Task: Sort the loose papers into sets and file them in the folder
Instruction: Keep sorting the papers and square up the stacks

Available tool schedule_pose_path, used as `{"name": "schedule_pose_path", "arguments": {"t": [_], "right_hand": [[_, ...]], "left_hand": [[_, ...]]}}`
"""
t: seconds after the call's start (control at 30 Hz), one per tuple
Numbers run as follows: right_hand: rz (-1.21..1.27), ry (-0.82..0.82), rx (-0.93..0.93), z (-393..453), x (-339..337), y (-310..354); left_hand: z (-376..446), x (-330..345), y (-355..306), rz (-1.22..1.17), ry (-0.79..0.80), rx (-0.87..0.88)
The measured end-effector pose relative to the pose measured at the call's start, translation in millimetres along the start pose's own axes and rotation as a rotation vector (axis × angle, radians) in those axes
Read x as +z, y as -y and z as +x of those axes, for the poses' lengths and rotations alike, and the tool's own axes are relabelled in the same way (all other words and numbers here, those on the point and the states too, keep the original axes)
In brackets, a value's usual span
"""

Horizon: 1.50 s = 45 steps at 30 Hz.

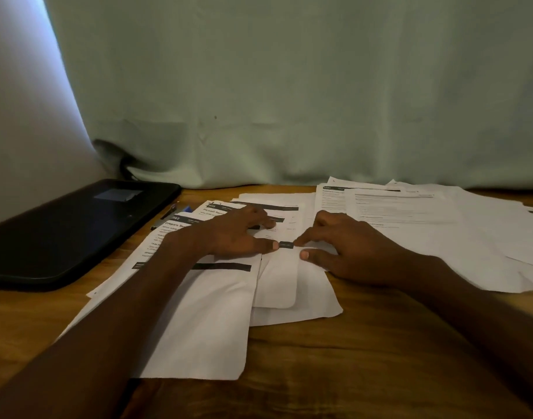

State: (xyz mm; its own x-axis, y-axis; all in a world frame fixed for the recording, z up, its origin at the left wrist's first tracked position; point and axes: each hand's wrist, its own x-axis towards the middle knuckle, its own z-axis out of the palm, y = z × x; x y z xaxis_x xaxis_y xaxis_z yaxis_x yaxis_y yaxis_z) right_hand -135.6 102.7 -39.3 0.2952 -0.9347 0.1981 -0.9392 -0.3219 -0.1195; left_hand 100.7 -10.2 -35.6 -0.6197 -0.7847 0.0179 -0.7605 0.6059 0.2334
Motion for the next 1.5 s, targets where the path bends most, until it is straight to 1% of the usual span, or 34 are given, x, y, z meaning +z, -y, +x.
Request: {"name": "schedule_pose_path", "arguments": {"t": [0.17,0.27,0.37,0.5,0.67,0.73,0.8,0.9,1.0,1.1,1.27,1.37,1.5], "right_hand": [[-0.009,0.011,0.036,4.8,3.3,-0.1],[-0.031,0.016,0.057,7.5,4.0,-1.3],[0.007,0.004,0.067,8.3,3.7,0.8],[-0.004,-0.010,0.061,10.7,3.0,0.4],[0.011,-0.033,0.052,10.7,5.5,-1.1],[0.009,-0.049,0.065,10.3,6.5,-1.8],[0.021,-0.060,0.064,9.1,7.0,-2.6],[0.066,-0.075,0.035,7.3,5.8,-6.4],[0.090,-0.067,0.037,4.7,3.4,-9.8],[0.112,-0.082,0.026,2.6,4.1,-11.8],[0.080,-0.016,0.039,3.9,4.3,-13.3],[0.084,-0.031,0.039,3.3,3.6,-13.6],[0.080,-0.041,0.042,3.1,4.1,-13.7]], "left_hand": [[2.3,3.1,1.6,0.013,0.021,-0.017],[1.9,3.1,1.3,0.009,0.001,0.001],[0.0,5.0,-3.1,0.055,-0.018,0.036],[3.1,11.6,-13.8,0.103,-0.042,-0.046],[6.2,7.9,-11.9,0.117,-0.152,-0.099],[6.4,10.2,-11.8,0.085,-0.210,-0.030],[6.3,13.2,-21.0,0.043,-0.191,0.038],[8.0,17.0,-31.7,0.088,-0.087,0.018],[8.0,10.4,-23.4,0.174,-0.125,-0.062],[4.2,3.0,-11.9,0.198,-0.113,-0.128],[2.8,4.5,-4.9,0.036,-0.117,-0.058],[1.9,4.3,-10.3,0.047,-0.132,-0.111],[4.9,8.6,-8.3,0.063,-0.168,-0.110]]}}
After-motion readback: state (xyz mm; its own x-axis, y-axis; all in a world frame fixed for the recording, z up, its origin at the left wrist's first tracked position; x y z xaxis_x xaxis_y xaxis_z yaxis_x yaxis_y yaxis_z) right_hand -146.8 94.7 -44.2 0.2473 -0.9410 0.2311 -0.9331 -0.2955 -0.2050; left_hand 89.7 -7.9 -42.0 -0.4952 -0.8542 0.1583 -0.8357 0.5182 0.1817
